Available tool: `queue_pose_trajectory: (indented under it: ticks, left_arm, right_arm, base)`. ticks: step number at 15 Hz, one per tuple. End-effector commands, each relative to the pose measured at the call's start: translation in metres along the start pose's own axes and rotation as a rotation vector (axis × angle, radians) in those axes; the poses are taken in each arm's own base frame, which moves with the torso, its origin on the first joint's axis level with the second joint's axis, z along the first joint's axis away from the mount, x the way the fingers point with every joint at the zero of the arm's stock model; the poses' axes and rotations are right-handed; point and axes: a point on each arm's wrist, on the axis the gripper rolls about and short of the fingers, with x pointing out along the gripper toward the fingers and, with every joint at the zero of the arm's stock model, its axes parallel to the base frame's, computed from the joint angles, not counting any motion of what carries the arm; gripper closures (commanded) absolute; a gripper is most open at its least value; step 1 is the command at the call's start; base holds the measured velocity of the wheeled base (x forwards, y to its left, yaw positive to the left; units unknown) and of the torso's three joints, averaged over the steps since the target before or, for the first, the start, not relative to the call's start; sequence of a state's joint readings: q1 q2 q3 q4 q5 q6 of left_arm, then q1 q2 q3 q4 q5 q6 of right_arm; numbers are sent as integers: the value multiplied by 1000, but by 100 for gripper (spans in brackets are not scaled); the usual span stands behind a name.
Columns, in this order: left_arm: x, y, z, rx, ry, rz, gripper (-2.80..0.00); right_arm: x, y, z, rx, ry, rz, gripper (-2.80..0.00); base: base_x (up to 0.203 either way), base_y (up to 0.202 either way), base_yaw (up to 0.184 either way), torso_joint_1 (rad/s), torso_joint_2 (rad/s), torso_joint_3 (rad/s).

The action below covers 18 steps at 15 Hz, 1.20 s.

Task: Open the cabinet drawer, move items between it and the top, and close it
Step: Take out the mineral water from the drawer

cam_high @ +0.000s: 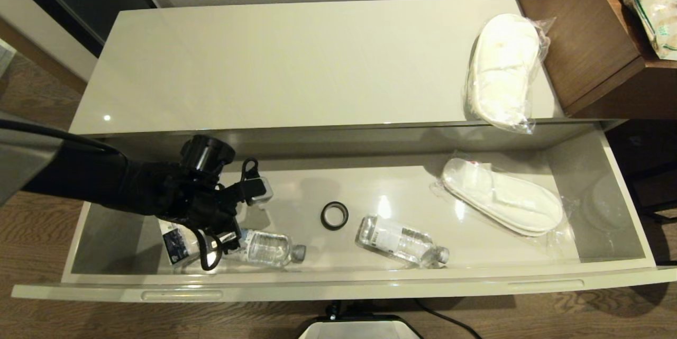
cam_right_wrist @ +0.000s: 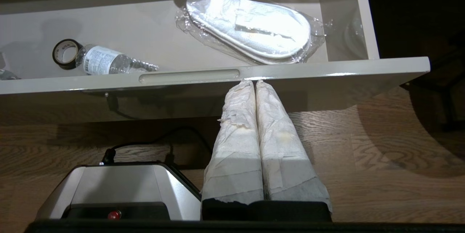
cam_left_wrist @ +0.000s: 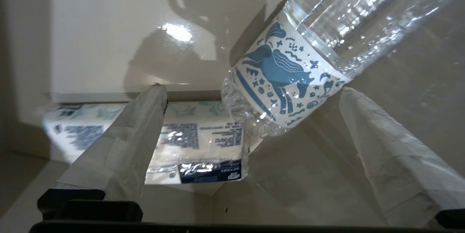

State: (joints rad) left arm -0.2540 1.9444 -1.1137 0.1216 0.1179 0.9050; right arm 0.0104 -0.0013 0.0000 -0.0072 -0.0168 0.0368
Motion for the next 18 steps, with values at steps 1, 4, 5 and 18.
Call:
queue_pose_trajectory:
  ticks: [1,4,5,18]
  left_arm:
    - [10,-1,1,9,14,-16,-280]
    - [12,11,11,33,-14,19,-280]
    - [12,14,14,35,-23,30,-280]
    - [13,6,39,233,13,90,-280]
  right_arm:
    - [-1,0,-1,0,-13,1,0]
    - [-1,0,-1,0,-13,1,0]
    - [-1,0,-1,0,-13,1,0]
    - [-1,0,-1,0,-13,1,0]
  base:
    - [0,0,0,0,0,0]
    - [0,0,0,0,0,0]
    - [0,0,0,0,0,0]
    - [0,0,0,0,0,0]
